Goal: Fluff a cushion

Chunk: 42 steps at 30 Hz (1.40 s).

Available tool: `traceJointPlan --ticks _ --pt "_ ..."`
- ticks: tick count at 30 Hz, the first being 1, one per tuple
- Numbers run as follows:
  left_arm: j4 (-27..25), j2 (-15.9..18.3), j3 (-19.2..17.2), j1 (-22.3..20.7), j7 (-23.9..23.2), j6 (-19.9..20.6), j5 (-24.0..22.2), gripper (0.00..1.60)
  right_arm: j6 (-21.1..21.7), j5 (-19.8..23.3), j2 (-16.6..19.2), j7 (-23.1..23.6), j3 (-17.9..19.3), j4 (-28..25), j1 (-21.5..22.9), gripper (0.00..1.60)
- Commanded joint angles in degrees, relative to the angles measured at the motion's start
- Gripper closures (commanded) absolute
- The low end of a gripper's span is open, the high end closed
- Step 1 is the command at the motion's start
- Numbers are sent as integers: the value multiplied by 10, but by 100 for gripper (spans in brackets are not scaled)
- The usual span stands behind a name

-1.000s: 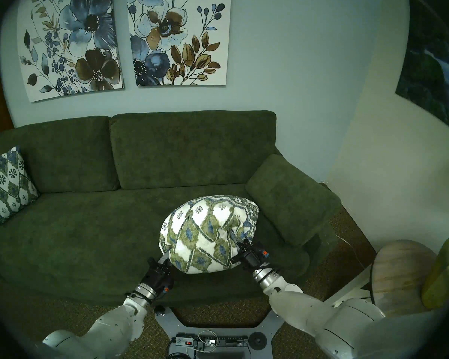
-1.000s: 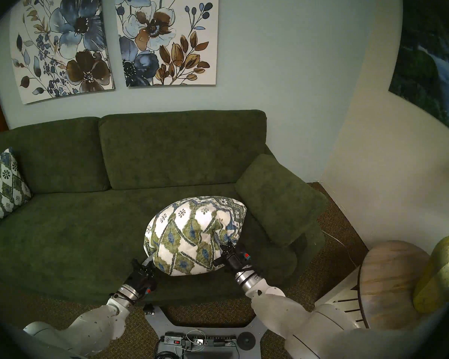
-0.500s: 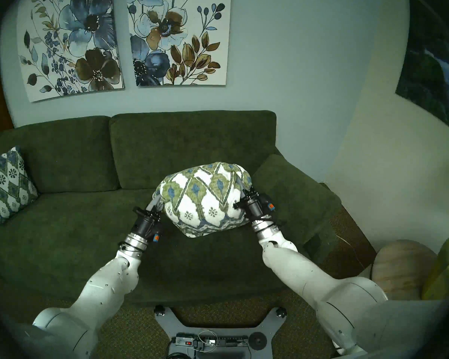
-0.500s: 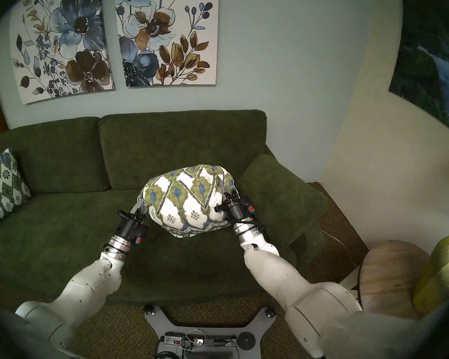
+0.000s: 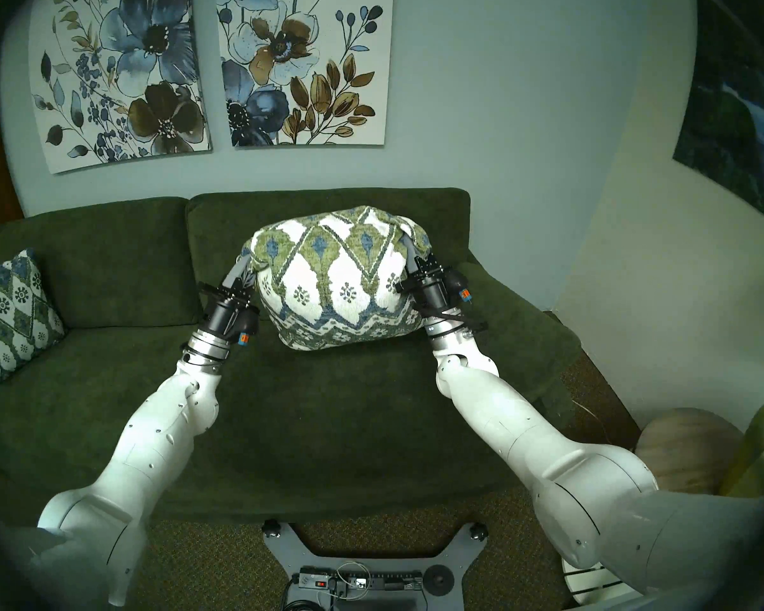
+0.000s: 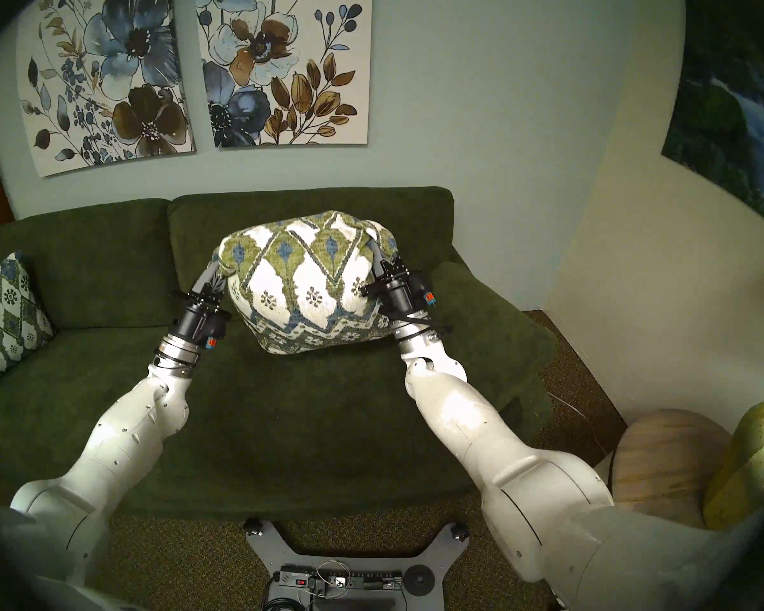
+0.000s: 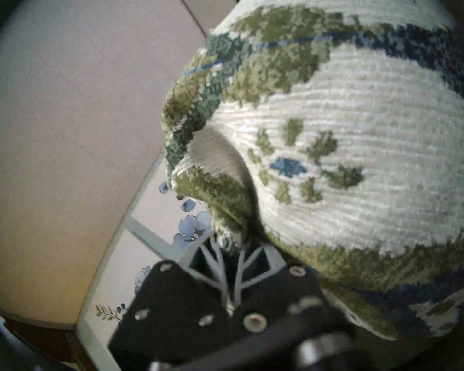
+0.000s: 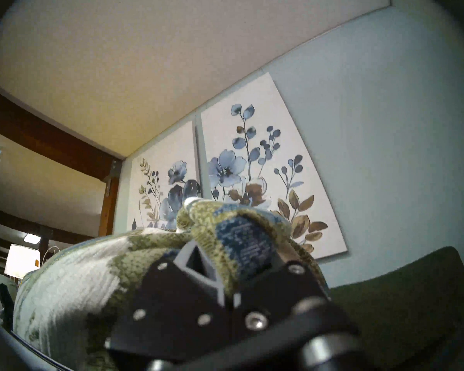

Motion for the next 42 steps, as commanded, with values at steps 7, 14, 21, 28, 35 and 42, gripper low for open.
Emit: traceJointPlan --ticks 7,14,21,28,35,42 --pt "-103 14 -14 -87 20 -12 8 160 -4 -17 -31 22 23 -97 83 160" --pt "-154 16 -12 -106 27 -18 18 160 -4 -27 -38 27 31 -145 117 160" --pt "-186 29 11 -60 20 -28 41 160 -4 -68 -6 56 38 -173 59 160" --pt "-95 31 25 -4 9 -23 39 160 -4 -63 16 9 18 -69 12 160" --pt "9 27 48 53 -11 -21 44 160 -4 -70 23 2 2 27 -43 160" --pt "91 2 78 98 -38 -20 53 160 -4 -80 22 -2 -17 104 -95 160"
